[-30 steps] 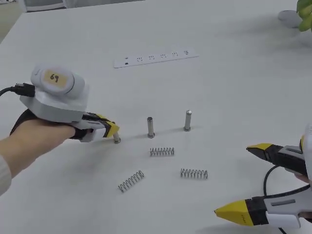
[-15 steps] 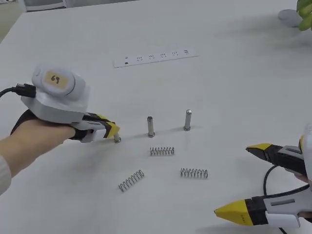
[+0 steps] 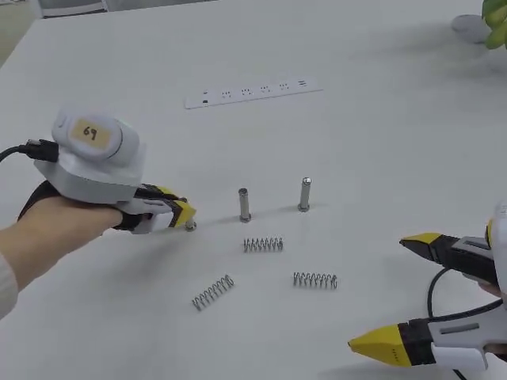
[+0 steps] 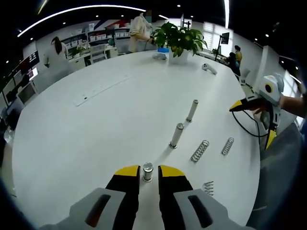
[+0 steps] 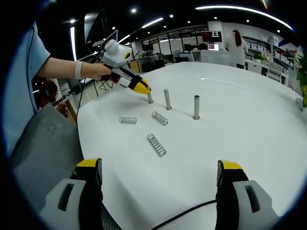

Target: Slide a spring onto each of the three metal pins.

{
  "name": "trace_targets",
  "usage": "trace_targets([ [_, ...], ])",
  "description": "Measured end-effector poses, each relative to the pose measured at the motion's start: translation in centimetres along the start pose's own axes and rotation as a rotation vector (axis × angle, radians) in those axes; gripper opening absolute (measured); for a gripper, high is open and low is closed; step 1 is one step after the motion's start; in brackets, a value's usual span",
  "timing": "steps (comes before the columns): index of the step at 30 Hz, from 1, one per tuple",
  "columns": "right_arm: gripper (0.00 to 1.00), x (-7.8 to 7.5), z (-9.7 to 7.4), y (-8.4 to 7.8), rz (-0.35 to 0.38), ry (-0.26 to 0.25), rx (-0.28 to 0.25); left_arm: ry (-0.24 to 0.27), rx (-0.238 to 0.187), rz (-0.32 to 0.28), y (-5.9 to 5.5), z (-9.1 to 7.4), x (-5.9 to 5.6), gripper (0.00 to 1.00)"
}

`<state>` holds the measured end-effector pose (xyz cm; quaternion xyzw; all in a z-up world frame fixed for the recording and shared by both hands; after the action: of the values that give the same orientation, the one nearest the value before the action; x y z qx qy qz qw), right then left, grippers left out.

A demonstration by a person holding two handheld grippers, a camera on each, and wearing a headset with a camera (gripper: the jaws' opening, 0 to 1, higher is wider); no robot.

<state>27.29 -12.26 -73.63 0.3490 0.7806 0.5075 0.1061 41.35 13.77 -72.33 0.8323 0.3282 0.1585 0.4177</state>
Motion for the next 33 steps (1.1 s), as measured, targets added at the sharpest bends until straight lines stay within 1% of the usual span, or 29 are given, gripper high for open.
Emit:
trace_targets([
  [1, 0.98, 0.01, 0.01, -0.01, 0.0, 0.0, 0.001, -0.001, 0.0, 0.007, -0.03, 0.01, 0.0, 0.09],
  [4, 0.99, -0.02, 0.04, 0.04, 0.0, 0.0, -0.002, -0.002, -0.006, 0.003, -0.05, -0.04, -0.02, 0.12],
  [6, 0.99, -0.05, 0.06, 0.04, -0.001, 0.0, -0.001, 0.0, -0.007, 0.006, -0.07, -0.05, 0.02, 0.17],
  [8, 0.99, -0.04, 0.08, 0.04, -0.003, 0.001, 0.0, 0.011, -0.018, 0.02, 0.0, -0.12, 0.05, 0.24],
  [10, 0.99, -0.04, 0.08, 0.07, -0.003, 0.0, -0.001, -0.001, -0.019, 0.01, 0.0, -0.05, 0.01, 0.25],
  [11, 0.99, -0.04, 0.08, 0.09, -0.002, 0.0, -0.002, -0.001, -0.021, 0.014, -0.01, -0.08, 0.01, 0.27],
  [13, 0.99, -0.03, 0.08, 0.12, -0.004, -0.001, -0.002, 0.006, -0.029, 0.023, -0.04, -0.09, 0.04, 0.35],
  [15, 0.99, -0.01, 0.09, 0.13, -0.005, -0.001, -0.001, 0.005, -0.036, 0.016, -0.08, -0.05, 0.0, 0.47],
  [16, 0.99, 0.01, 0.1, 0.15, -0.006, 0.0, -0.001, 0.014, -0.045, 0.018, -0.16, -0.08, 0.01, 0.53],
  [17, 0.99, 0.02, 0.11, 0.17, -0.007, 0.0, -0.001, 0.01, -0.054, 0.028, -0.21, -0.09, -0.06, 0.56],
  [20, 0.99, 0.04, 0.13, 0.22, -0.008, 0.001, 0.0, 0.009, -0.049, 0.023, -0.51, -0.18, -0.17, 0.62],
  [21, 0.99, 0.03, 0.13, 0.25, -0.009, 0.0, 0.0, 0.011, -0.05, 0.03, -0.6, -0.2, -0.13, 0.64],
  [24, 0.99, 0.01, 0.16, 0.4, -0.011, 0.0, -0.002, 0.007, -0.061, 0.035, -0.77, -0.36, -0.32, 0.72],
  [26, 0.99, -0.03, 0.17, 0.46, -0.014, -0.001, -0.002, 0.007, -0.065, 0.036, -0.81, -0.39, -0.28, 0.79],
  [27, 0.99, -0.06, 0.18, 0.49, -0.014, -0.002, -0.003, 0.0, -0.086, 0.031, -0.7, -0.37, -0.38, 0.82],
  [28, 0.99, -0.08, 0.19, 0.53, -0.015, -0.002, -0.004, 0.002, -0.088, 0.03, -0.72, -0.44, -0.39, 0.87],
  [30, 0.99, -0.13, 0.18, 0.57, -0.016, -0.004, -0.003, -0.003, -0.095, 0.029, -0.75, -0.49, -0.42, 0.9],
  [31, 0.99, -0.15, 0.19, 0.62, -0.017, -0.004, -0.004, -0.006, -0.09, 0.03, -0.83, -0.49, -0.42, 0.9],
  [32, 0.99, -0.21, 0.18, 0.65, -0.017, -0.005, -0.006, -0.008, -0.101, 0.031, -0.84, -0.61, -0.5, 0.93],
  [33, 0.99, -0.23, 0.18, 0.68, -0.017, -0.005, -0.006, -0.009, -0.101, 0.032, -0.87, -0.58, -0.5, 0.95],
])
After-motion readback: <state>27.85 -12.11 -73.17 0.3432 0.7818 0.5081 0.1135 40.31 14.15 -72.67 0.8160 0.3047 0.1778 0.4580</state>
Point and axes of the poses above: the centre of the closed fingertips' face, and the gripper's own axes: z roughly forward along the fingers, x roughly to its left, y roughly out of its top, the point moved 6 cm from there along -z, roughly backward along the fingers, and after that the axes turned 7 degrees about -x, right-handed, at the moved point
